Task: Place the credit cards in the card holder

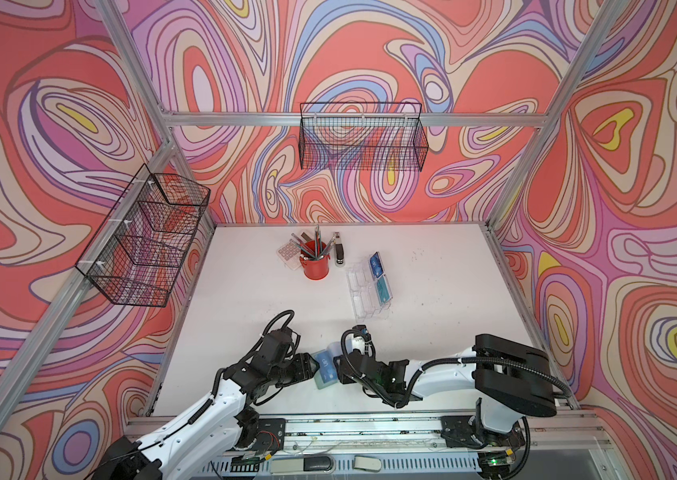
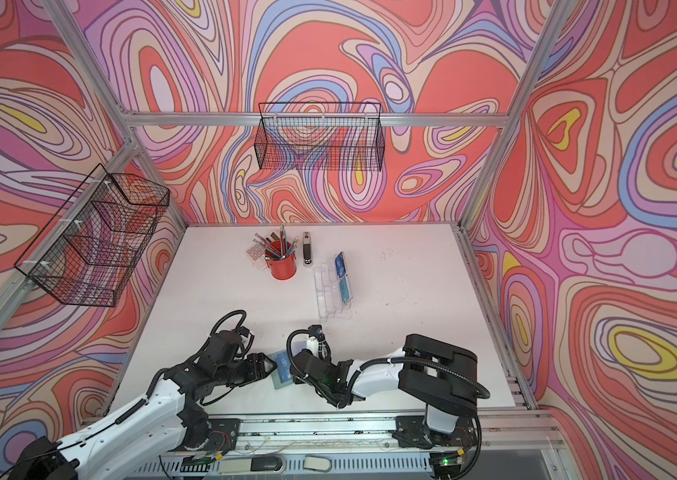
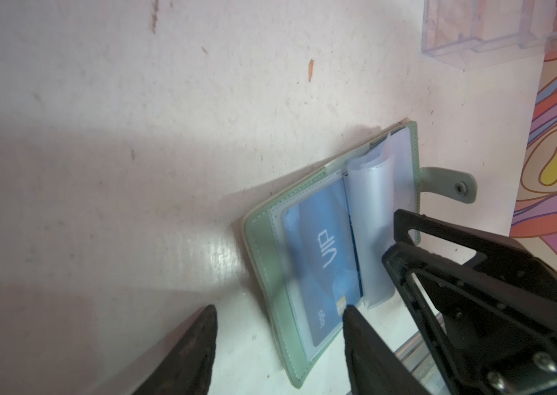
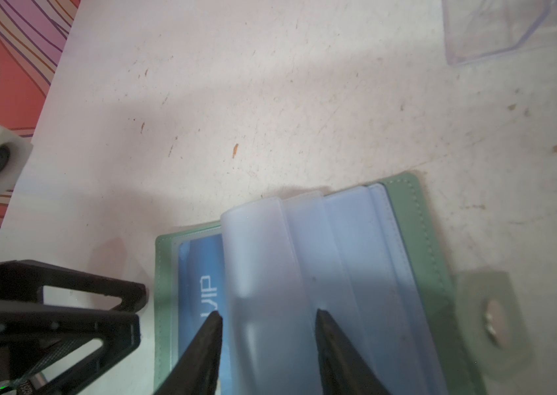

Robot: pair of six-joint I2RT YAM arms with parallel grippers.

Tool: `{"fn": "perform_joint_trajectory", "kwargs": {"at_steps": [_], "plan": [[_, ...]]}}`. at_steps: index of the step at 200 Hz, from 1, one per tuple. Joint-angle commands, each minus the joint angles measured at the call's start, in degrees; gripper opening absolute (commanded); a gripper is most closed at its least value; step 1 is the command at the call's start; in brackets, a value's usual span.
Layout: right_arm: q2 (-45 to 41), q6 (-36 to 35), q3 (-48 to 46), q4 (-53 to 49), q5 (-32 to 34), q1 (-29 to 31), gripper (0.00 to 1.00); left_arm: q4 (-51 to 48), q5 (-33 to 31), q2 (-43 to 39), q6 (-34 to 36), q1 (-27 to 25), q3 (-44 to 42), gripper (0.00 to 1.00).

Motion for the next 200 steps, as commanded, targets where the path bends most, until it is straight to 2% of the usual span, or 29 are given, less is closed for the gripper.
{"fn": "perform_joint_trajectory", "kwargs": {"at_steps": [1,77,110,200], "plan": [[0.11,-0.47,0.88,0.78,-1.31,-0.15,0.47,2.56,1.08,0.62,0.15,0.2,0.0,0.6],[-1.02,-1.66,1.95,2.16,-3.89,-0.14,0.48,0.64,0.24,-1.37,0.41,0.29,0.82,0.6],[-0.69,-1.53,1.55,5.83,-7.24,-0.14,0.47,0.42,-0.84,-2.97,0.09,0.35,0.66,0.6],[6.75,-0.06,4.49,12.55,-12.45,1.07,0.45,-11.41,-8.91,-14.64,-0.71,2.27,0.83,0.61]]}}
